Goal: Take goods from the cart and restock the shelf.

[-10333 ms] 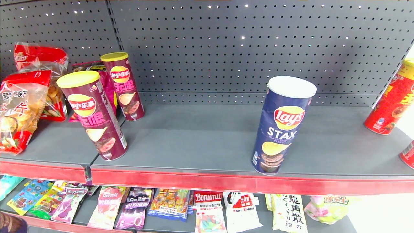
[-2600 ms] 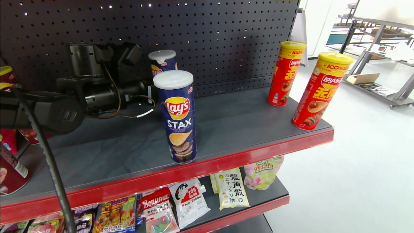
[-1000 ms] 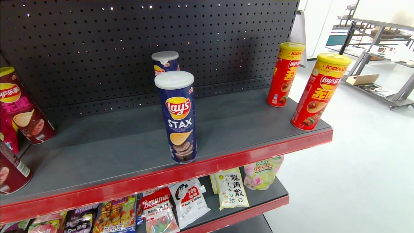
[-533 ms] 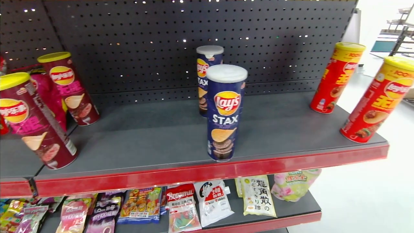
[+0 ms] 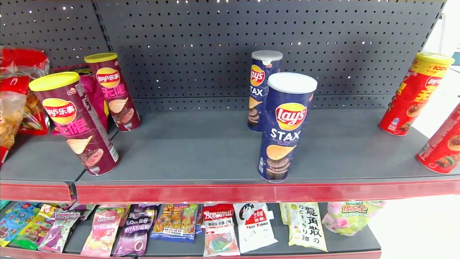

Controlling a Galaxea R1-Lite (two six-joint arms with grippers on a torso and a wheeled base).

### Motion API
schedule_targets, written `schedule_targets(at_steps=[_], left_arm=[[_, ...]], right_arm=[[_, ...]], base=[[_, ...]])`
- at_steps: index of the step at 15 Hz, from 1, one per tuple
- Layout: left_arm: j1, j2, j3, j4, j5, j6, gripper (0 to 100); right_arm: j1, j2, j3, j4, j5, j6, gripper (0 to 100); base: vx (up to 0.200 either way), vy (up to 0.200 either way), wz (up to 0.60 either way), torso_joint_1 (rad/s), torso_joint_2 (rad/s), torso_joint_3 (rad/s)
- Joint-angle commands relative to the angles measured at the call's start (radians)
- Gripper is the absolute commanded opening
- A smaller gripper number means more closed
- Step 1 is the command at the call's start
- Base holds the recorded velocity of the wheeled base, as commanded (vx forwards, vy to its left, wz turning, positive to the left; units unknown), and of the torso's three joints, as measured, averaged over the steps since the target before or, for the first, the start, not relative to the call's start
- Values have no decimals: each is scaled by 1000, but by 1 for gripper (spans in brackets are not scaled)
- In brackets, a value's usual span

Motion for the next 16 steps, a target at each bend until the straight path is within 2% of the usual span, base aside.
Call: schedule_targets(at_steps=[1, 2, 4, 5, 7, 8, 10, 11, 12, 13, 14, 15, 16], left_arm=[[39, -70, 7, 78, 20, -19, 100], [64, -82, 15, 85, 22, -23, 100], [76, -87, 18, 85, 22, -25, 100], [121, -117, 75, 79, 75, -72, 100], [133, -94, 81, 78, 121, -106, 100], [199, -76, 81, 78, 124, -108, 100], [288, -75, 79, 79, 124, -109, 100], [292, -108, 81, 78, 115, -109, 100], [292, -117, 88, 70, 100, -98, 100], [292, -117, 113, 21, 55, -77, 100], [292, -116, 154, -68, -26, -49, 100], [292, -117, 190, -151, -110, -5, 100], [292, -117, 203, -159, -139, 33, 100]], right_arm=[[1, -1, 0, 0, 0, 0, 100], [1, -1, 0, 0, 0, 0, 100], [1, -1, 0, 0, 0, 0, 100], [1, -1, 0, 0, 0, 0, 100], [1, -1, 0, 0, 0, 0, 100], [1, -1, 0, 0, 0, 0, 100], [1, -1, 0, 0, 0, 0, 100], [1, -1, 0, 0, 0, 0, 100], [1, -1, 0, 0, 0, 0, 100], [1, -1, 0, 0, 0, 0, 100], [1, -1, 0, 0, 0, 1, 100], [1, -1, 0, 0, 0, 0, 100], [1, -1, 0, 0, 0, 1, 100]], base=[[0, 0, 0, 0, 0, 0], [0, 0, 0, 0, 0, 0], [0, 0, 0, 0, 0, 0], [0, 0, 0, 0, 0, 0], [0, 0, 0, 0, 0, 0], [0, 0, 0, 0, 0, 0], [0, 0, 0, 0, 0, 0], [0, 0, 0, 0, 0, 0], [0, 0, 0, 0, 0, 0], [0, 0, 0, 0, 0, 0], [0, 0, 0, 0, 0, 0], [0, 0, 0, 0, 0, 0], [0, 0, 0, 0, 0, 0]])
